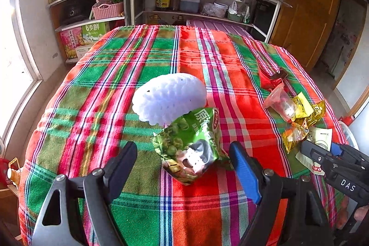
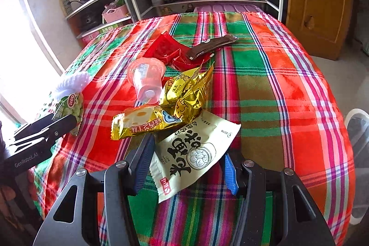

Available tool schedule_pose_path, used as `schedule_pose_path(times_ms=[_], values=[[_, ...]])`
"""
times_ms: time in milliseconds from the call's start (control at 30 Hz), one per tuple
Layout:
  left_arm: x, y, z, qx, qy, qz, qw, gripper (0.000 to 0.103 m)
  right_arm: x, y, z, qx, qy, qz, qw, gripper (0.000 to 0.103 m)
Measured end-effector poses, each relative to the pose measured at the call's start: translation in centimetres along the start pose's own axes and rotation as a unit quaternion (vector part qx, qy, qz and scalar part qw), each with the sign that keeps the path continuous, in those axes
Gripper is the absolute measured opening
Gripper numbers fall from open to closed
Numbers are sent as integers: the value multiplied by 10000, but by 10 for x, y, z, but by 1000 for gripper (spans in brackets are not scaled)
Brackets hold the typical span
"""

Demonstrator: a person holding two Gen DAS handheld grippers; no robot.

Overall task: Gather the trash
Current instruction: 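Grasp the white printed snack packet with the right tool, then lift the packet with the right tool while the left lifts the green snack bag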

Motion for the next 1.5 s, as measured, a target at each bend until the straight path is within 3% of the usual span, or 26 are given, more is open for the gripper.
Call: schedule_pose_path(times_ms=[167, 300, 567, 900, 1300, 1500], values=[[-3, -6, -5, 227, 41, -184, 9996, 63, 0, 0, 0, -6, 65, -107, 9999, 50], [-5, -5, -5, 216, 19, -217, 9995, 57, -4, 1, -2, -6, -7, -166, 9999, 32], [-8, -1, -7, 210, -19, -346, 9992, 45, -4, 3, -3, -38, -53, -66, 10000, 16], [-13, 9, -10, 139, -84, -428, 9990, 42, -6, 10, -7, -139, -51, -70, 9999, 8], [-40, 28, -20, 95, -346, -600, 9976, 42, -20, 31, -16, -345, -208, -24, 9992, 8], [-64, 38, -22, 36, -563, -749, 9956, 42, -26, 50, -21, -464, -141, -236, 9985, 8]])
Point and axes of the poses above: each gripper's, at about its wrist camera, not at the fingertips, and y roughly against the way its jaws point, x to its left, z to its top, the point moved 7 cm from there along -y, roughly the way its jaws point, and after that the axes turned 15 degrees about y, right-handed, at the moved point
